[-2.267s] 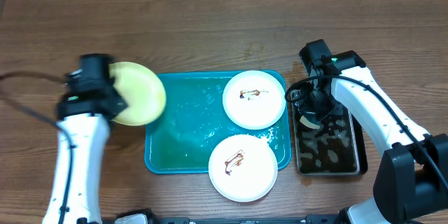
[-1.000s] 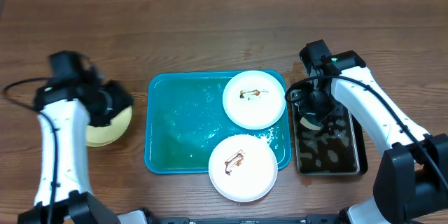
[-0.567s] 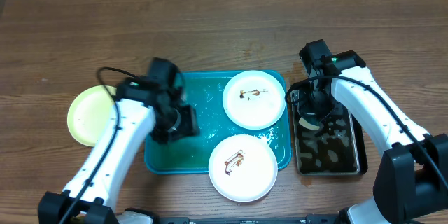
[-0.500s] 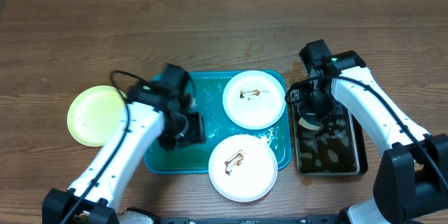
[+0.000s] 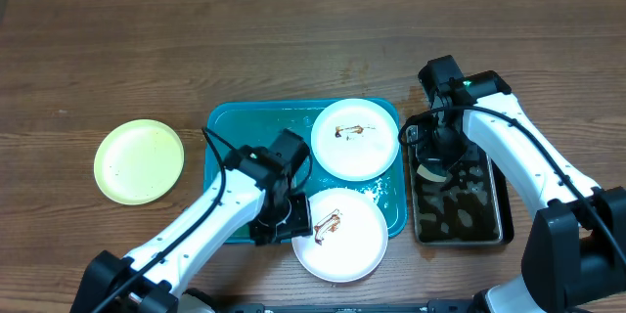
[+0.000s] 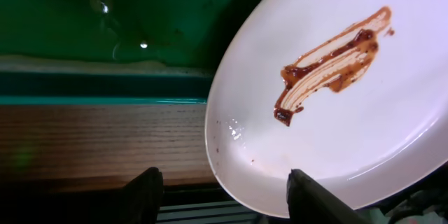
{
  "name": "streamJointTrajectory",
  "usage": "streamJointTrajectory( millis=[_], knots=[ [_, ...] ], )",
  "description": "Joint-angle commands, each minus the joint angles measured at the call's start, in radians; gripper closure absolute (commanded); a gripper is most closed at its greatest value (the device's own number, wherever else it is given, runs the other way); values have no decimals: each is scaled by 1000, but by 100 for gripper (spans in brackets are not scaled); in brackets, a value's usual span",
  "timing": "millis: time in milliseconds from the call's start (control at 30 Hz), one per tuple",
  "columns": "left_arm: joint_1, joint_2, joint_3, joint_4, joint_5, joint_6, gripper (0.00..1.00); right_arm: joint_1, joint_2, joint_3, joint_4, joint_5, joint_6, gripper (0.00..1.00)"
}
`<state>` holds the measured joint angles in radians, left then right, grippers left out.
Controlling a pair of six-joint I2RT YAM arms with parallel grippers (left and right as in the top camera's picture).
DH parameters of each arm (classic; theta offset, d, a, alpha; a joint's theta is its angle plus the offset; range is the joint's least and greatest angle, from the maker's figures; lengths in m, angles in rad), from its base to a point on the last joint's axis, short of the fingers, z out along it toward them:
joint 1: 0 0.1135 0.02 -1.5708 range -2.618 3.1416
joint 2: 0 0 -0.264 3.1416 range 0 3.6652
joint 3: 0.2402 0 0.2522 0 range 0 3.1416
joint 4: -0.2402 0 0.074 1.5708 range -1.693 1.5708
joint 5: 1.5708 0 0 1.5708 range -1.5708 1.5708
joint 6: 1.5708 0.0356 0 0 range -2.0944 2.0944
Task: Clean dirty plates on tray and stack at the side
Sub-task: 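Reach to the front white plate and grip its rim with the left gripper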
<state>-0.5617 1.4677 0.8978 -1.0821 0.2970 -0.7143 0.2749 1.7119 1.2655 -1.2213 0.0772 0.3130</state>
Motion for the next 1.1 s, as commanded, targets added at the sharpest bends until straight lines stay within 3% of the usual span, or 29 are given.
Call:
streamJointTrajectory(
  millis=[0, 167, 200, 300, 600, 867, 1067],
  knots=[
    [-29, -15, -53, 22, 14, -76, 43, -2, -16, -3, 4, -4, -6, 96],
    [-43, -15, -122, 58, 15, -79, 50, -2, -16, -3, 4, -4, -6, 96],
    [-43, -15, -138, 74, 15, -79, 57, -2, -16, -3, 4, -4, -6, 96],
    [-40, -15, -150, 95, 8, -79, 96, -2, -16, -3, 3, -4, -6, 96],
    [45, -15, -107, 124, -48, -66, 96, -2, -16, -3, 3, -19, -3, 96],
    [200, -15, 51, 19, -241, 136, 96, -2, -16, -3, 8, -19, -3, 96],
    [284, -14, 67, 67, -349, 223, 96, -2, -16, -3, 74, -18, -3, 96]
  ],
)
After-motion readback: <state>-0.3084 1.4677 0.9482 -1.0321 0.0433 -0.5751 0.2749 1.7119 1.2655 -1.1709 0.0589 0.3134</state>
